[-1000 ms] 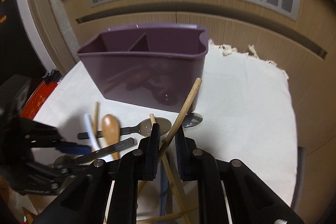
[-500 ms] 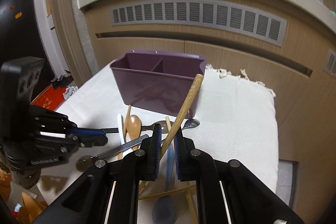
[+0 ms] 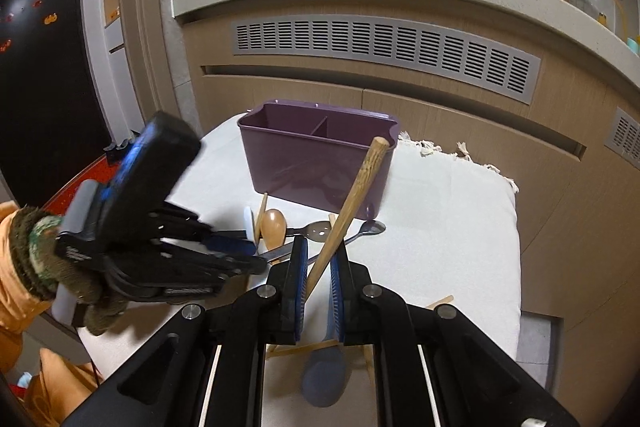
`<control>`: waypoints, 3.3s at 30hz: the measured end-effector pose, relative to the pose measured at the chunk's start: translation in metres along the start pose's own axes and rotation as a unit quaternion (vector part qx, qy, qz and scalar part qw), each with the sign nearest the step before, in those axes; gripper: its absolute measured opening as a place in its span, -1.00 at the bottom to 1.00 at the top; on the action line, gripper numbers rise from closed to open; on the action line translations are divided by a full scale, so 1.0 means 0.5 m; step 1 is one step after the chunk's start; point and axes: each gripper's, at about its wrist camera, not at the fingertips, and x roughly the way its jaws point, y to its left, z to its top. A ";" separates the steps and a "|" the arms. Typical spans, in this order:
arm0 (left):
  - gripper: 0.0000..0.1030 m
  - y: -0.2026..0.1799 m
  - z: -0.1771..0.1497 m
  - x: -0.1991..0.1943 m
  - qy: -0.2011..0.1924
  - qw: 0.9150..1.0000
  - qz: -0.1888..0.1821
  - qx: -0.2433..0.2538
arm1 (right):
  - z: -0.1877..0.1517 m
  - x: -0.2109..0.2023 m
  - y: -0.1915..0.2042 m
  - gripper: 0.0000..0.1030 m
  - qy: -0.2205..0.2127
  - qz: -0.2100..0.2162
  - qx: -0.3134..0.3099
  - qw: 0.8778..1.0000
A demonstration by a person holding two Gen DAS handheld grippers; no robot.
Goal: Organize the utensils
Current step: 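Close the left tool on the dark spoon handle while the right tool grips the chopstick, then lift the dark spoon with the left tool while the right tool lifts the chopstick upright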
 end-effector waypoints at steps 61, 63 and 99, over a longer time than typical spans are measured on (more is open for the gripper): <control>-0.94 0.035 -0.153 -0.276 -0.279 0.955 0.007 -0.098 | -0.027 0.199 -0.162 -0.32 0.123 -0.097 0.222 0.962; -0.94 0.042 -0.152 -0.272 -0.282 0.954 -0.003 -0.102 | -0.040 0.195 -0.164 -0.32 0.136 -0.095 0.219 0.962; -0.94 -0.020 -0.170 -0.315 -0.267 0.958 0.015 -0.102 | -0.049 0.151 -0.062 -0.75 0.109 0.000 0.012 0.994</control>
